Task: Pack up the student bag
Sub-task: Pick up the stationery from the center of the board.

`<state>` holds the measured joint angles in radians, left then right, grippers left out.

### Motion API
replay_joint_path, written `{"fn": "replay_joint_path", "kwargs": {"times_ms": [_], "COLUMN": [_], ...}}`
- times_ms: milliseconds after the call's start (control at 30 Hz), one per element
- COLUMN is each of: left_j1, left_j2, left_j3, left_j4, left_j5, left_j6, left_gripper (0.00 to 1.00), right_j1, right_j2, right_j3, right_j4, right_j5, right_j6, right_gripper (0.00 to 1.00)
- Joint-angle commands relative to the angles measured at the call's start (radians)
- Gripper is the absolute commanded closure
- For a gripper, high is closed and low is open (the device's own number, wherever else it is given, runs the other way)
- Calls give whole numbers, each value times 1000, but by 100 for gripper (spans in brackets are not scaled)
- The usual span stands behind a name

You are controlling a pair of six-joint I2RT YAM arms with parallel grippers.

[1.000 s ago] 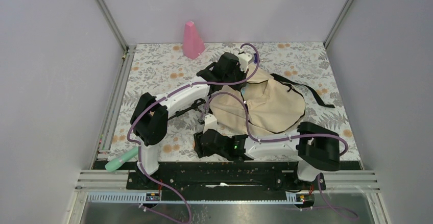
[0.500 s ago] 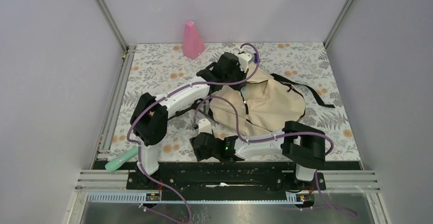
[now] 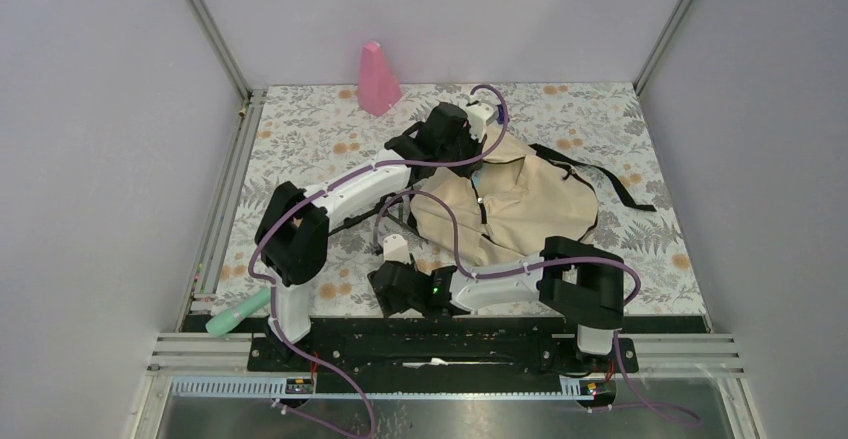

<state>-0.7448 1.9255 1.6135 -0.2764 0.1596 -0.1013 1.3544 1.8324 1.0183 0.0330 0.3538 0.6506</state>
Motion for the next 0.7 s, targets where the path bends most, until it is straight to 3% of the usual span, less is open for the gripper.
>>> {"fn": "replay_joint_path", "kwargs": {"times_ms": [0, 367, 533, 667], "left_j1": [6, 7, 6, 6], "left_j2": [-77, -80, -80, -79], "left_j3": [14, 13, 13, 13], "left_j4": [65, 65, 65, 65], "left_j5": [-17, -18, -19, -18], "left_j6": [14, 15, 16, 15], "left_gripper": [100, 100, 100, 100], "right_j1": [9, 8, 7, 7], "right_j2": [25, 35, -2, -8], "right_j3": [50, 42, -5, -10], "right_j4": [-25, -165, -165, -158], "right_j5": [56, 195, 217, 218], "right_j6": [-16, -70, -63, -75], "right_gripper": [36, 35, 48, 46]}}
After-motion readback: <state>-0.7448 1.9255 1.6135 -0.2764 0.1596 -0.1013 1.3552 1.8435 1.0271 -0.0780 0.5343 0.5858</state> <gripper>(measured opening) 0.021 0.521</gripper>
